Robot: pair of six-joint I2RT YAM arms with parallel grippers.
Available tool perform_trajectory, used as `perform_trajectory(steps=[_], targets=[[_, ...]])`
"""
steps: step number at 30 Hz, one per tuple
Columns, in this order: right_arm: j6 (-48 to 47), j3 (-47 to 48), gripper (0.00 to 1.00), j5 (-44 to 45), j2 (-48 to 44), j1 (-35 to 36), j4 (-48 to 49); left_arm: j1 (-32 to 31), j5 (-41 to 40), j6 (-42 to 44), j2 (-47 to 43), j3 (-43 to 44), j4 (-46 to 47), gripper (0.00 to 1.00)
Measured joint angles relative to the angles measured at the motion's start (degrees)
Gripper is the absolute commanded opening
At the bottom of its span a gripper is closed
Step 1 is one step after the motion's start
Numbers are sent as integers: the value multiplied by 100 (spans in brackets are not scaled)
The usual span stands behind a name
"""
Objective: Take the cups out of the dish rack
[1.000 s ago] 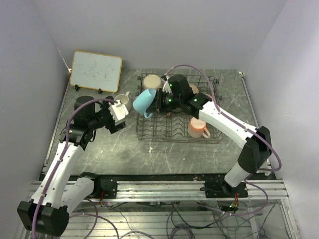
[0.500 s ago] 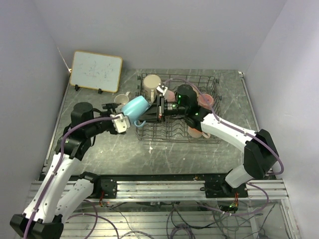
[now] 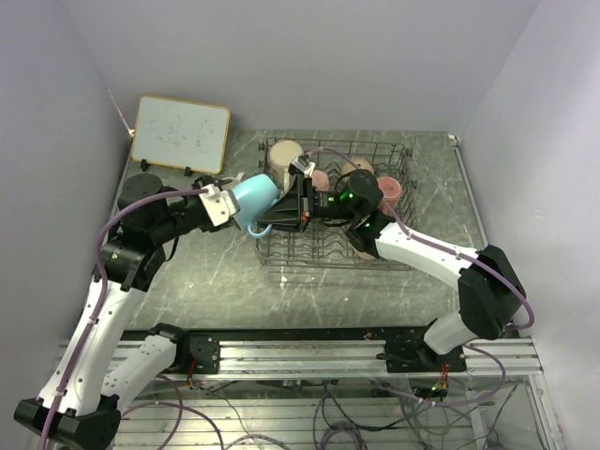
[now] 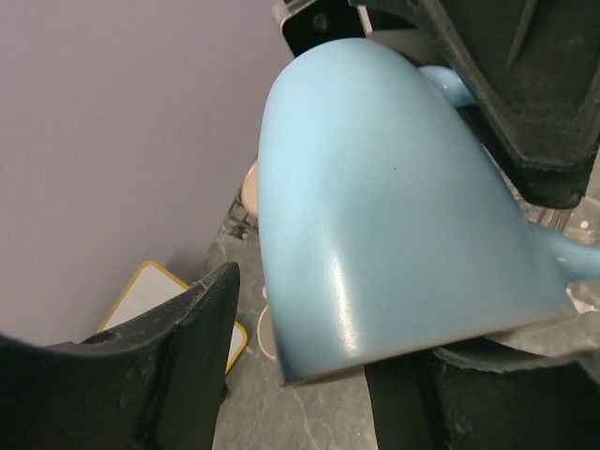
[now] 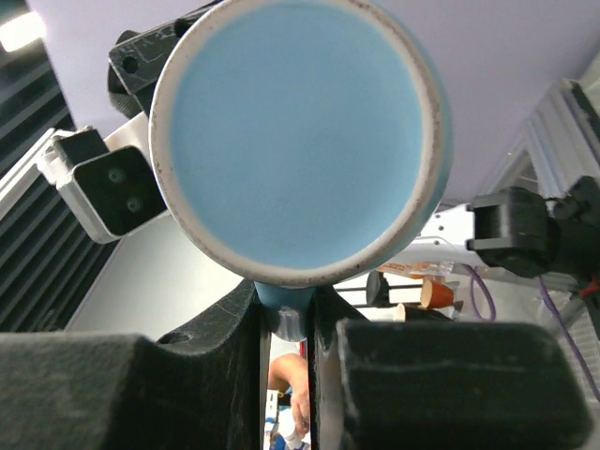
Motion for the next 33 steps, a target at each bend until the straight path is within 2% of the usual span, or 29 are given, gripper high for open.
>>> perform_trajectory(steps=[6,8,9,10,12,13,15,17,21,26,30,33], targets=[[579,0,0,107,87,160,841,0,264,-514,-44,264,-98,39],[756,-9,0,76,155,168,1029,26,273,-647,-61,330,-125,23],[835,-17,6,57,195,170,1130,42,278,-717,-61,385,-136,12],[890,-28,18,33,245,177,1220,50,280,-798,-44,448,-142,8],[942,-59,38,2,345,212,1327,48,323,-896,20,638,-184,7],[988,-68,45,9,389,229,1335,42,350,-907,59,719,-310,7],[1008,-68,57,-20,428,238,1355,35,341,-953,188,778,-560,7],[960,-72,65,-39,428,199,1224,26,247,-1008,332,780,-726,7],[356,-72,79,-17,396,-87,160,0,-345,-1139,811,811,-1084,7],[-1075,175,86,343,136,-669,-2157,37,-1574,-1158,1683,1010,-1921,7],[-2208,546,87,905,-162,-1130,-3858,619,-2332,-1064,2634,1204,-2459,7],[-2852,737,87,1300,-369,-1331,-4763,1285,-2820,-922,3386,1453,-2616,7]])
